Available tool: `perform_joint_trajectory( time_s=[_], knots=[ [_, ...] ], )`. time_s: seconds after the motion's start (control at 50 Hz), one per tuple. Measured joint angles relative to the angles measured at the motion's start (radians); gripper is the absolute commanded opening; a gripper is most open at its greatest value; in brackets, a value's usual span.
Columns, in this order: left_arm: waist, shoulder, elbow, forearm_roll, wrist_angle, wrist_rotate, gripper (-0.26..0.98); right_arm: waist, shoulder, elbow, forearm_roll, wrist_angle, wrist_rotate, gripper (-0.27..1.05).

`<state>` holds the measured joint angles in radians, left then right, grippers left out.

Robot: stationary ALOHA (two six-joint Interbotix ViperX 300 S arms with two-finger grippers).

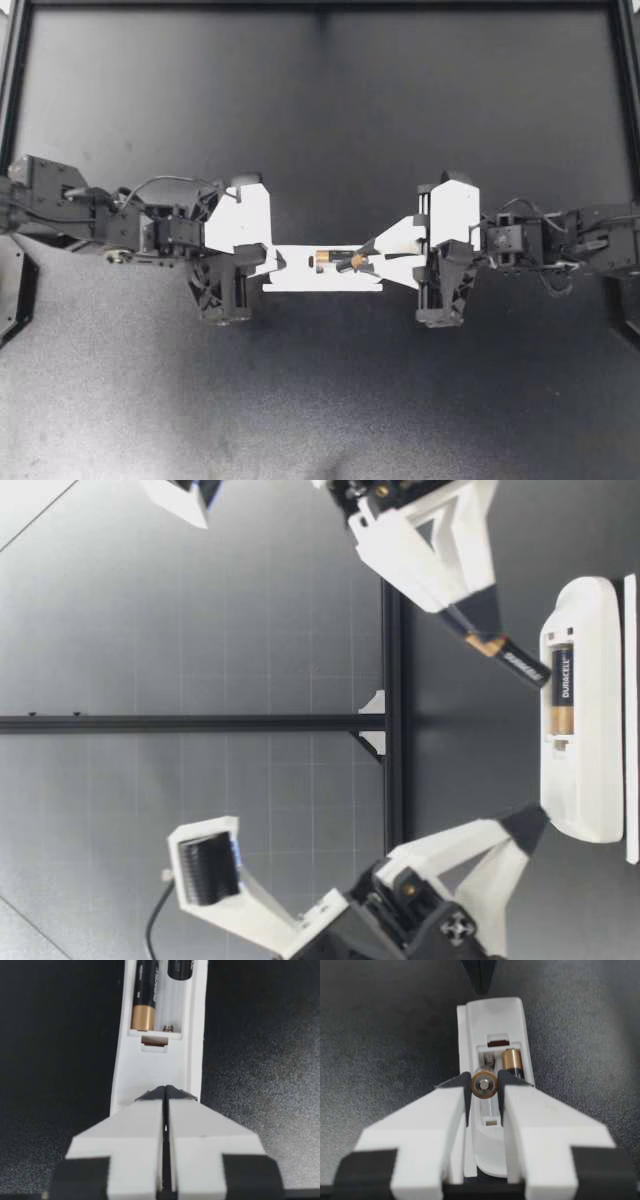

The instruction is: Place the battery into the slot of the remote controller.

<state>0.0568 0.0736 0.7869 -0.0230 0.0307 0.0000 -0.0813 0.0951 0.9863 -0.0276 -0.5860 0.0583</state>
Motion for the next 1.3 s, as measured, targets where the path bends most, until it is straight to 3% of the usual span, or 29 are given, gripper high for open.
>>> perform_joint_trajectory(
  time_s=[0.52, 1.3],
  knots=[
    [0.0, 0.034, -0.002, -0.009, -0.006, -0.003, -0.15, 0.0, 0.061, -0.04, 0.002, 0.012, 0.0, 0.04],
    [0.0, 0.032, -0.002, -0.011, -0.006, -0.002, -0.15, -0.002, 0.084, -0.094, -0.009, 0.184, -0.002, 0.06]
  ],
)
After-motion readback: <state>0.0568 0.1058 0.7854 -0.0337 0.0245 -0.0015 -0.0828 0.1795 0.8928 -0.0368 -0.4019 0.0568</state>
